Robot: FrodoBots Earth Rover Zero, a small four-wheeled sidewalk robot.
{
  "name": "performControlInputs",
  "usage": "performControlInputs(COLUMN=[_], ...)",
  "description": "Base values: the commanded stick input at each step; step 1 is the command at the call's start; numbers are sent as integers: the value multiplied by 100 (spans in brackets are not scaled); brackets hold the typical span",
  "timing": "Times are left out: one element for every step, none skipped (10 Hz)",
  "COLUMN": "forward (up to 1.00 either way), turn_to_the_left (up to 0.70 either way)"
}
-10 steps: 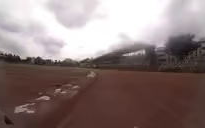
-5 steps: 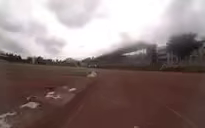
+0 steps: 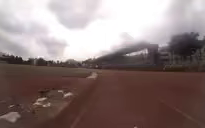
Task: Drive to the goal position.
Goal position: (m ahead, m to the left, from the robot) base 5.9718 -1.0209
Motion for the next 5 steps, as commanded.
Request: performControlInputs(forward=[100, 100, 100, 100, 100], turn_to_the_left=[-40, -40, -40, -40, -26])
